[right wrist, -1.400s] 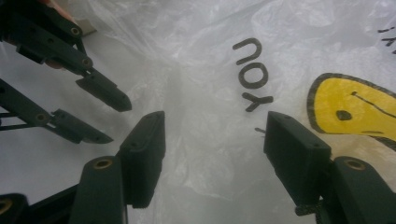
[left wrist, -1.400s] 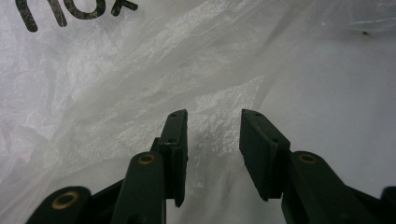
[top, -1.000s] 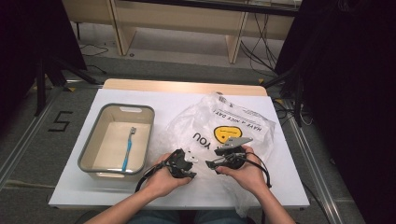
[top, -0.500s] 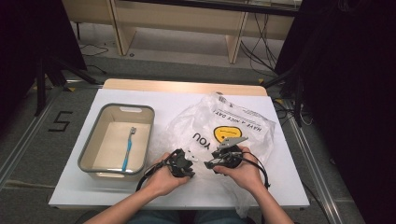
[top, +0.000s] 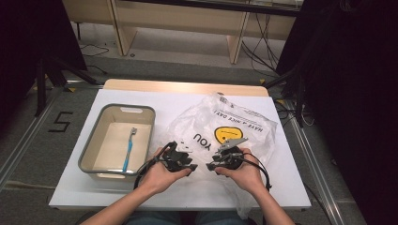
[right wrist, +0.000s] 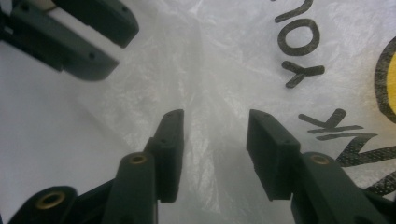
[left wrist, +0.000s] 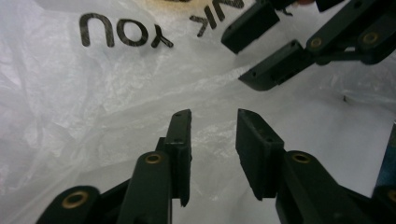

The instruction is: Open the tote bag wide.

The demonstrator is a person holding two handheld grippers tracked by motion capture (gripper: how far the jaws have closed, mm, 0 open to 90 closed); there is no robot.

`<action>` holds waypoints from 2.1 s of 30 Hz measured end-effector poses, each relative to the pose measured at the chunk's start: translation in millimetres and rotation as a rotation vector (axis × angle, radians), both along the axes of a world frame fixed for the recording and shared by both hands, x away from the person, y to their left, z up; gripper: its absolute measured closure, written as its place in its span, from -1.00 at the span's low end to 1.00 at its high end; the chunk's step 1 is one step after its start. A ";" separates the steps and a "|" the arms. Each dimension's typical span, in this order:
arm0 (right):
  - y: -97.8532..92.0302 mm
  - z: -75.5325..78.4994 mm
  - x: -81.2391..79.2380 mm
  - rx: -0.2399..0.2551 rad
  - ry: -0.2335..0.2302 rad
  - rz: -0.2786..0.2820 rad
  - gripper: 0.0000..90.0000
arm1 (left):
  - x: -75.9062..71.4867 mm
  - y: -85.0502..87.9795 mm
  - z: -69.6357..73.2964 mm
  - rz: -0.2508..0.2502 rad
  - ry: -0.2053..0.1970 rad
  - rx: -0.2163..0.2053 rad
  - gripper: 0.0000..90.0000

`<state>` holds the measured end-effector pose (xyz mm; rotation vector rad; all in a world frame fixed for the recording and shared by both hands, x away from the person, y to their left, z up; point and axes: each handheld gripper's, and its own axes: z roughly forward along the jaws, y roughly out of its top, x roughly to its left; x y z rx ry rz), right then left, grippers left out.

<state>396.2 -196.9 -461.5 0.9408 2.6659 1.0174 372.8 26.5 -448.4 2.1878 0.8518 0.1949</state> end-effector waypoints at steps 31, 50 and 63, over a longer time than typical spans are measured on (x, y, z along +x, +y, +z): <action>14.4 -8.1 4.1 -0.062 -0.024 0.042 0.14 | 3.2 -20.8 -28.9 -0.036 0.042 0.178 0.98; 15.4 -5.5 4.9 -0.108 -0.036 -0.011 1.00 | 1.8 -21.7 -29.2 -0.049 0.026 0.194 0.98; 0.3 41.4 1.9 0.059 -0.324 -0.140 1.00 | 0.1 -23.7 -29.3 -0.055 0.004 0.213 0.98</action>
